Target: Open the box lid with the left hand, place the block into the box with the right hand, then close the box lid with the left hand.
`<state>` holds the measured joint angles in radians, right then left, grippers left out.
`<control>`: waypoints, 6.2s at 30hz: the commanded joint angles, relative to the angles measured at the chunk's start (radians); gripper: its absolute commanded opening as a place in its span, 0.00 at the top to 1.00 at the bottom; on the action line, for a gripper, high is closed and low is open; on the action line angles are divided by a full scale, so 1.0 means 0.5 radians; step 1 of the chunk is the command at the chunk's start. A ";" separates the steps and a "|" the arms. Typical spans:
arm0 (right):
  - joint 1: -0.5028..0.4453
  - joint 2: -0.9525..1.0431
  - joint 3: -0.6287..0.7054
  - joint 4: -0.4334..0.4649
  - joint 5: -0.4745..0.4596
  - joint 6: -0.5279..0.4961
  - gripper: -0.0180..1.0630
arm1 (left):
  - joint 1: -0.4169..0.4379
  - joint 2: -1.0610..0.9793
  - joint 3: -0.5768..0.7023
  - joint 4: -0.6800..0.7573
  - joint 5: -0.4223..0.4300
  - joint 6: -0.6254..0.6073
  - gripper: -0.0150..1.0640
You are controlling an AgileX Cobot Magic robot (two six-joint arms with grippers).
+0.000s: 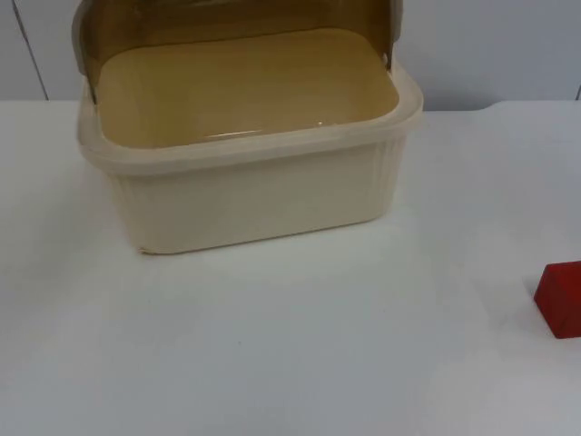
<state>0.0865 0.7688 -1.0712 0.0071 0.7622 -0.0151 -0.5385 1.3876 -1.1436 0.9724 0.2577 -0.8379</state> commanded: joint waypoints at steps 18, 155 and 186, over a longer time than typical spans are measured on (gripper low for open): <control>0.008 -0.007 -0.012 -0.014 -0.090 0.053 0.12 | 0.835 -0.404 0.087 -1.309 0.355 0.921 0.99; 0.410 2.084 0.683 -1.058 -1.190 1.459 0.12 | 0.847 -1.079 0.087 -1.496 0.879 0.997 0.01; 0.409 1.532 0.604 -1.058 -0.963 1.284 0.88 | 0.847 -1.079 0.087 -1.496 0.887 0.997 0.01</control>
<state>0.2844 1.5767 -0.7541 -0.5165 0.2574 0.6631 -0.1163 0.8518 -1.1001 0.2305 0.7006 -0.3401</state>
